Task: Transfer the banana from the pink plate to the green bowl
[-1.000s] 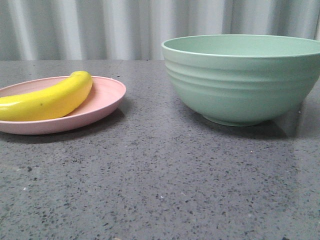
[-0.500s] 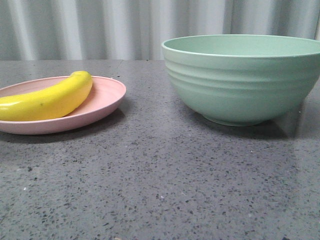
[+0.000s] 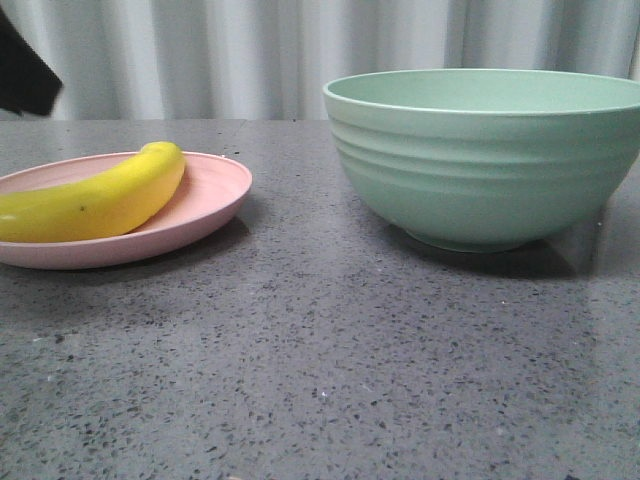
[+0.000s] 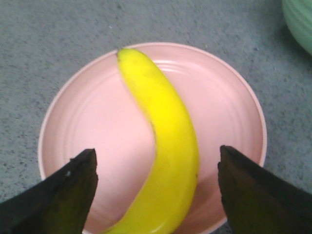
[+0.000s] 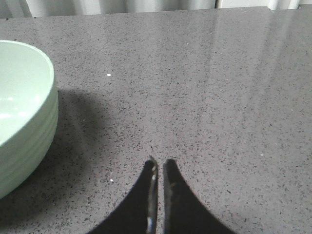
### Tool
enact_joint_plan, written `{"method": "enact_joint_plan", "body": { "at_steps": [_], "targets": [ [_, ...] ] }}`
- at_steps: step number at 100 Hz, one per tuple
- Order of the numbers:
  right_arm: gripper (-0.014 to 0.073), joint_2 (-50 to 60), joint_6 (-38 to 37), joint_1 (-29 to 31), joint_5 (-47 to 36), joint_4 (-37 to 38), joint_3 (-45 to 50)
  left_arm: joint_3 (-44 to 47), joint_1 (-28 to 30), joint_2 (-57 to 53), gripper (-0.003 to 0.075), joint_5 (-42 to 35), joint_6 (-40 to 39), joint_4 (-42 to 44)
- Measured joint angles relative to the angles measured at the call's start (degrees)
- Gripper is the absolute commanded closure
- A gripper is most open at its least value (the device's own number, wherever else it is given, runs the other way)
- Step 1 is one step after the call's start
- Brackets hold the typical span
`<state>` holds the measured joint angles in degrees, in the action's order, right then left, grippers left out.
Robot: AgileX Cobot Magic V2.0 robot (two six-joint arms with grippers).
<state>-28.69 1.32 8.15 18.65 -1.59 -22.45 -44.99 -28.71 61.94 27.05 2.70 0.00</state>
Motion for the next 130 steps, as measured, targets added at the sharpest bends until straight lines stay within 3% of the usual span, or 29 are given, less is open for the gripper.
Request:
{"method": "enact_joint_plan", "body": {
  "at_steps": [38, 76, 88, 130],
  "targets": [
    [0.0657, -0.09, 0.0, 0.0, 0.0, 0.0, 0.0, -8.82, -1.09, 12.48, 0.0238, 14.62, 4.18, -1.72],
    [0.0657, -0.09, 0.0, 0.0, -0.04, 0.0, 0.0, -11.76, -1.09, 19.81, 0.0258, 16.15, 5.49, -1.84],
    [0.0657, -0.09, 0.0, 0.0, -0.04, 0.0, 0.0, -12.12, -1.09, 20.81, 0.0326, 16.15, 5.49, -1.84],
    [0.0657, -0.09, 0.0, 0.0, -0.52, 0.0, 0.0, -12.17, -1.09, 21.14, 0.0687, 16.15, 5.59, -0.71]
  ]
}}
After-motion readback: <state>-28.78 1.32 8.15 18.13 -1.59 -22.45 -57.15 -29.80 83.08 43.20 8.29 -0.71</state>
